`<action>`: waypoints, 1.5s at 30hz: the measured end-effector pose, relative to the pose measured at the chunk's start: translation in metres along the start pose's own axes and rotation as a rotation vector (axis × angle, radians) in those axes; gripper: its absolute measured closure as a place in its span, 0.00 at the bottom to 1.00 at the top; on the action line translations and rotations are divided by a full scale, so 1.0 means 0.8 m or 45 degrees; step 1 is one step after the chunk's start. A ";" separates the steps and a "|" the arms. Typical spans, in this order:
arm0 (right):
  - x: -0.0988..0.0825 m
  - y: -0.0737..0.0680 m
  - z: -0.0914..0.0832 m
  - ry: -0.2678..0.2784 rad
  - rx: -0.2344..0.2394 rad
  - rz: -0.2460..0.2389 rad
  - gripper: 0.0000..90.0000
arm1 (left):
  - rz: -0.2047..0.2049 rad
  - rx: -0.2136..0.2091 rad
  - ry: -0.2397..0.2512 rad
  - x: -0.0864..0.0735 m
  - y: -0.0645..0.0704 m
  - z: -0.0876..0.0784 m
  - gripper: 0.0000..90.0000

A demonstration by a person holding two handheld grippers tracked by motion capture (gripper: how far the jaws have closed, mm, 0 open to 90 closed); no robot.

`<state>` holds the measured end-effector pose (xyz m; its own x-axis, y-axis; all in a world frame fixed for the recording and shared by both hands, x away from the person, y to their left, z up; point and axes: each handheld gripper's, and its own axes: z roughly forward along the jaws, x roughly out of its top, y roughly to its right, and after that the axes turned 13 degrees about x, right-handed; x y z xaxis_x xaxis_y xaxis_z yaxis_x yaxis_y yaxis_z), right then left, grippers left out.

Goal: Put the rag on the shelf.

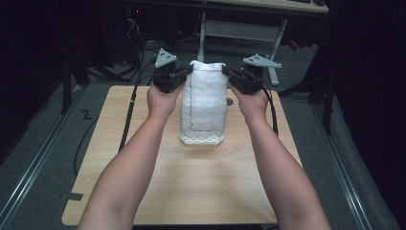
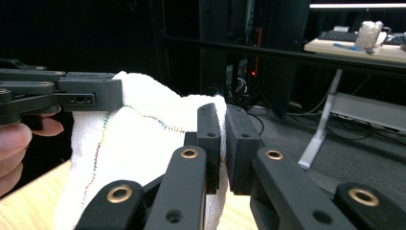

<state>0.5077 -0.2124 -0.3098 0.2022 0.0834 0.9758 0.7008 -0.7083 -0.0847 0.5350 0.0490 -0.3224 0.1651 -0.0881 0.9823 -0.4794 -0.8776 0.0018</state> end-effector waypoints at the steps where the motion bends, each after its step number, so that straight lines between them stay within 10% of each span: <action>1: -0.002 0.002 0.003 -0.005 -0.002 0.004 0.96 | -0.002 0.004 -0.011 -0.003 -0.002 0.005 0.92; 13: -0.041 0.037 0.060 -0.273 -0.069 0.050 0.91 | -0.029 0.000 -0.313 -0.048 -0.018 0.053 0.83; 19: -0.054 0.044 0.057 -0.301 -0.062 0.097 0.77 | -0.049 0.063 -0.315 -0.058 -0.029 0.043 0.67; 34: -0.081 0.047 -0.002 -0.270 -0.117 0.098 0.66 | -0.047 0.083 -0.276 -0.085 -0.049 -0.020 0.64; 45: -0.115 0.024 -0.059 -0.304 -0.179 -0.019 0.67 | 0.023 0.166 -0.235 -0.136 -0.065 -0.109 0.64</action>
<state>0.4701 -0.2672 -0.3920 0.3595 0.2456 0.9002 0.6066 -0.7946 -0.0254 0.4671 0.1456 -0.4130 0.3183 -0.1788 0.9310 -0.3706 -0.9274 -0.0514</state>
